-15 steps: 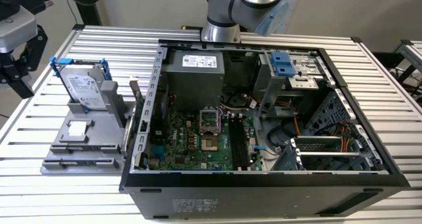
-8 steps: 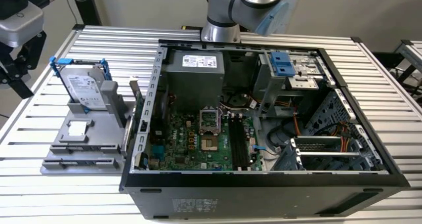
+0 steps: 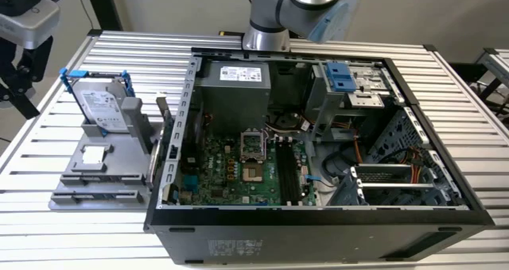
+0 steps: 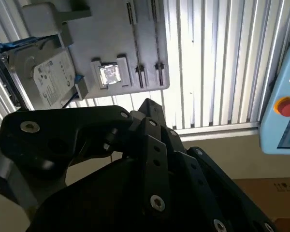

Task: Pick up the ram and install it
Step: 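Pick up the ram and move it above insertion slot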

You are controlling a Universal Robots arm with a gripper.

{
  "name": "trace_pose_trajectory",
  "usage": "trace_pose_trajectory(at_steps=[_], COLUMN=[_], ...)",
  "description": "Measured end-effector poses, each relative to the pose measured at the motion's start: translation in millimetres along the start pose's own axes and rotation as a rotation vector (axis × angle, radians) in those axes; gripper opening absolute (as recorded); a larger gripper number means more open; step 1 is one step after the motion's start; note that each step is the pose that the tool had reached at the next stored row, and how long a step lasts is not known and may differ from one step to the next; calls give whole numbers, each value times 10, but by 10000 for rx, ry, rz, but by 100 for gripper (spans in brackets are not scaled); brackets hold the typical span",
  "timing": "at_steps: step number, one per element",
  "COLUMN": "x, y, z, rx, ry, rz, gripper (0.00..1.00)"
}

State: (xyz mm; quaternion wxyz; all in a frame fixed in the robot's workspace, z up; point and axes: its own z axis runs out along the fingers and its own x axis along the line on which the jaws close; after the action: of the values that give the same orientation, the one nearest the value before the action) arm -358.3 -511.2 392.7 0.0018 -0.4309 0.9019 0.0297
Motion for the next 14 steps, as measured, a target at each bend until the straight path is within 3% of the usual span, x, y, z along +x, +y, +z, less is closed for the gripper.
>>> trace_pose_trajectory(at_steps=[5,14], x=[-1,0], y=[-1,1], z=[-1,0], rx=[192,136], ry=[-136,-69], rz=[-612,-2208], gripper=[0,0])
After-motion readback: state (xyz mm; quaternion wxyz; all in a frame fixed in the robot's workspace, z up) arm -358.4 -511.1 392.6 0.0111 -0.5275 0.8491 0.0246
